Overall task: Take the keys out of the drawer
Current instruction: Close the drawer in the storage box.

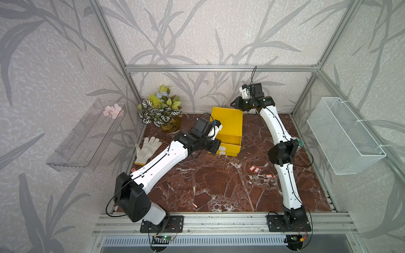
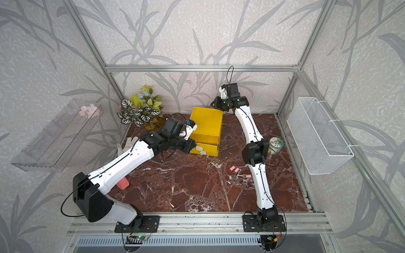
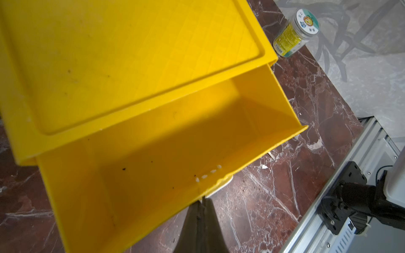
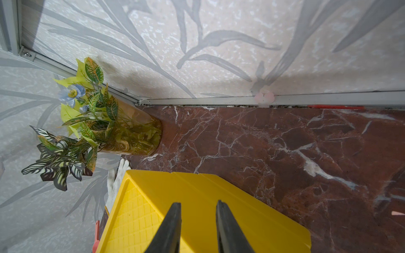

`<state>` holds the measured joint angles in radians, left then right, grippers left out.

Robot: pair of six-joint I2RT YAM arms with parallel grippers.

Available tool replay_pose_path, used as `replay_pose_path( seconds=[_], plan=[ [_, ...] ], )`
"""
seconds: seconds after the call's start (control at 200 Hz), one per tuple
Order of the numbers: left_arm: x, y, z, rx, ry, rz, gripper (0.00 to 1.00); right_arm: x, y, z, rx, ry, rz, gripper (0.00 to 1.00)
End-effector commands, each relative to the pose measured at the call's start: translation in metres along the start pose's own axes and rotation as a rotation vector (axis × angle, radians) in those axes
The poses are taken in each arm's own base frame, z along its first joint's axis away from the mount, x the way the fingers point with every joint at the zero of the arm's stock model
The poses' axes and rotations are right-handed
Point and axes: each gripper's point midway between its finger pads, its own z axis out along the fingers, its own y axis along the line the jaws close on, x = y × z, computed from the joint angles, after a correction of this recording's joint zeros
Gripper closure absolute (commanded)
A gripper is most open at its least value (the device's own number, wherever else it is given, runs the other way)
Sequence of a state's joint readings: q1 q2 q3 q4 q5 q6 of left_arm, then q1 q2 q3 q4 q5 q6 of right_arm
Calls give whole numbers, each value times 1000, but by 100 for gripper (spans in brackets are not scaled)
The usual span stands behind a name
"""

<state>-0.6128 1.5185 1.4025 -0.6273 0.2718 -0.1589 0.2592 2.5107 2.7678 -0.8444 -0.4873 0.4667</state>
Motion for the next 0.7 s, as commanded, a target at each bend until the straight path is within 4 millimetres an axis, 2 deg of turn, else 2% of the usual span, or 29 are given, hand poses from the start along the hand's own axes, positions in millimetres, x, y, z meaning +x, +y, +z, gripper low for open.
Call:
replay_pose_path(
  seconds=[0.0,0.195,0.59,0.695],
  plan=[
    [-35,4,6,-14,-90,3,98,22,-9,-5,26,91,59,70],
    [-53,5,28,-9,-90,3,96,28,-13,-4,22,118,73,70],
    [-65,20,40,-89,-119,-14,93,33,-8,-8,-5,148,92,70],
    [-66,20,31,-108,-115,-10,91,30,-7,-11,0,135,85,69]
  ],
)
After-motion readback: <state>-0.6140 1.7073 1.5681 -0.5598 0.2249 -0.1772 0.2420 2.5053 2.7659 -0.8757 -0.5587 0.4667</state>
